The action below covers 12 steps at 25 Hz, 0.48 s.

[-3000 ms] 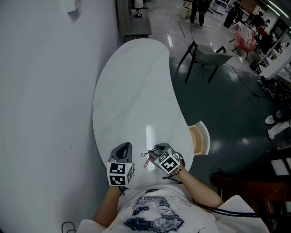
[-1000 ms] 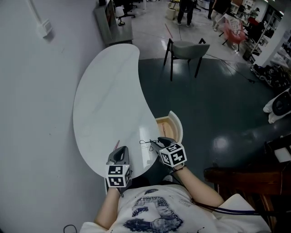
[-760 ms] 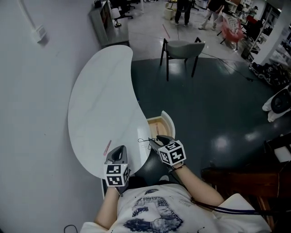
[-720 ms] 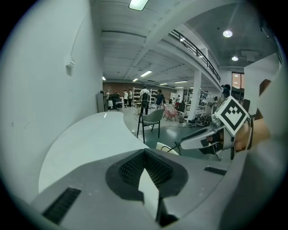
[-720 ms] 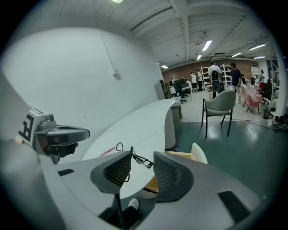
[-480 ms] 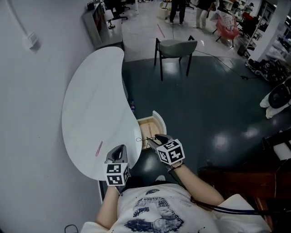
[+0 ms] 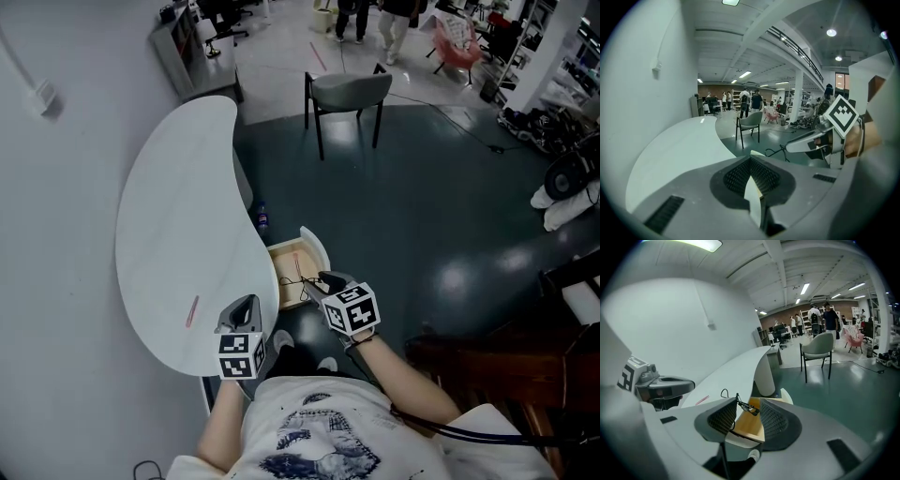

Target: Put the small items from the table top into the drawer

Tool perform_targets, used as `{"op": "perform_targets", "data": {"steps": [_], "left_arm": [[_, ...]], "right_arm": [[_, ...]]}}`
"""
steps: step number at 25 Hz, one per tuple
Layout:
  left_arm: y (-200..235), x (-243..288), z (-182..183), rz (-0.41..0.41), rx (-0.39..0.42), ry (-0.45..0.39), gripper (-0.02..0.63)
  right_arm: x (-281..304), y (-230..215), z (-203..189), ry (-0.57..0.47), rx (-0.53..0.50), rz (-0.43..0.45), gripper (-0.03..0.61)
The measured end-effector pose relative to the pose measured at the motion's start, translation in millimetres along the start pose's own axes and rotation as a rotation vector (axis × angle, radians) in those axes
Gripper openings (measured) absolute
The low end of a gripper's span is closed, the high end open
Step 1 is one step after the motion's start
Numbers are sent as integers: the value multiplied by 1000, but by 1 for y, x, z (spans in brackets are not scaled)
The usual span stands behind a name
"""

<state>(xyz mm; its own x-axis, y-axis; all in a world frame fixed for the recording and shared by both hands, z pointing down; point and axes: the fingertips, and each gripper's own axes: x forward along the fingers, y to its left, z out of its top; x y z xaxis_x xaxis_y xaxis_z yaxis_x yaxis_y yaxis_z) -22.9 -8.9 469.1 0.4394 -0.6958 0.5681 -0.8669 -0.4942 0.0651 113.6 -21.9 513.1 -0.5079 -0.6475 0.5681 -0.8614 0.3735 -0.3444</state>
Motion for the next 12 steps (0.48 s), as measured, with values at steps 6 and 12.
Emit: {"op": "perform_targets", "data": {"steps": [6, 12], "left_arm": [[5, 34, 7, -45, 20, 32, 20], [21, 86, 6, -90, 34, 56, 20]], "right_arm": [[17, -22, 6, -2, 62, -30, 169], [59, -51, -1, 34, 96, -63, 169]]}}
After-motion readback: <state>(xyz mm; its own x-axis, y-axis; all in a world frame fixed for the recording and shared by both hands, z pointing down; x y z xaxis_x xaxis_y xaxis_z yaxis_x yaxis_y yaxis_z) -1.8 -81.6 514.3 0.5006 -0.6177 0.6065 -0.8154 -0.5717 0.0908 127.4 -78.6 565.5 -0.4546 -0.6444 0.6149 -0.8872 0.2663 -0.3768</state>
